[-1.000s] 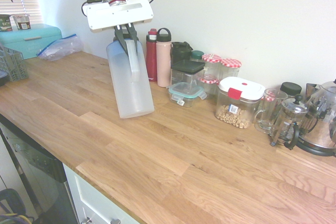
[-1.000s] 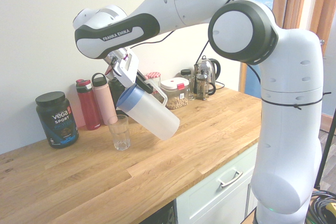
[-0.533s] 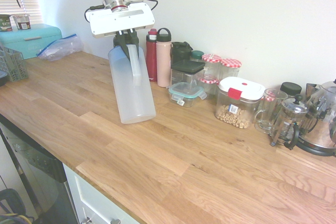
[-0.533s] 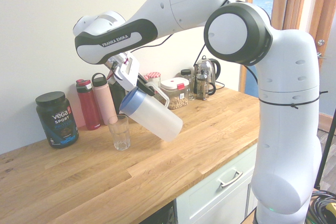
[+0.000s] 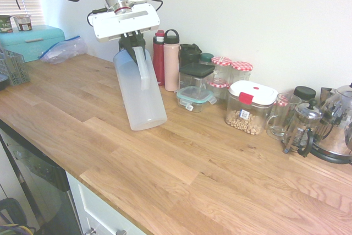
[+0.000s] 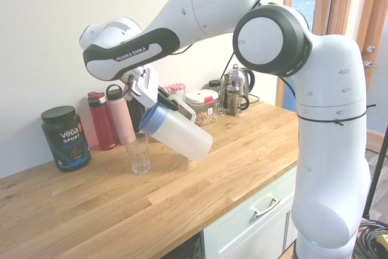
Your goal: Pour me some water
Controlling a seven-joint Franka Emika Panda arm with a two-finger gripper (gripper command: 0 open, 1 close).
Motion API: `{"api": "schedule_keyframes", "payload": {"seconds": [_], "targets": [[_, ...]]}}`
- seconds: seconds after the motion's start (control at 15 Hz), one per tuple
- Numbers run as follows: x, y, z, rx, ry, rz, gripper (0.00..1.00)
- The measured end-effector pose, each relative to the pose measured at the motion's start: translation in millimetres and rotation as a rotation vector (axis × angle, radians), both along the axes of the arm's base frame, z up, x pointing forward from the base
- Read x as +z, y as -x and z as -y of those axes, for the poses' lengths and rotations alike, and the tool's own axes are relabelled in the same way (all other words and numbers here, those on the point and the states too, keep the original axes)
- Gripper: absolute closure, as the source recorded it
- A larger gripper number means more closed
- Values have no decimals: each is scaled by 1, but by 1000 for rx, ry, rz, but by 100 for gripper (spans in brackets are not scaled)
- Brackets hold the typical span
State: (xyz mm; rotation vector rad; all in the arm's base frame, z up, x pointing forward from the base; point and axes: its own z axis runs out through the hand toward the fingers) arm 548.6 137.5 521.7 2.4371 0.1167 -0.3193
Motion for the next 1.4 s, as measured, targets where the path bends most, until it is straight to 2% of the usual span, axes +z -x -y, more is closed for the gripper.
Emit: {"api": "schedule_keyframes", "payload": {"seconds": [0.33, 0.6, 0.73, 1.0, 1.13, 1.4], "targets": [[-2, 2, -9, 17, 16, 26, 100], [24, 15, -7, 26, -28, 119, 100], [51, 33, 5, 8, -106, 179, 100], [103, 82, 75, -131, -262, 322, 100], [107, 103, 117, -222, -315, 380, 100], [87, 149, 199, -426, -423, 452, 100]]}}
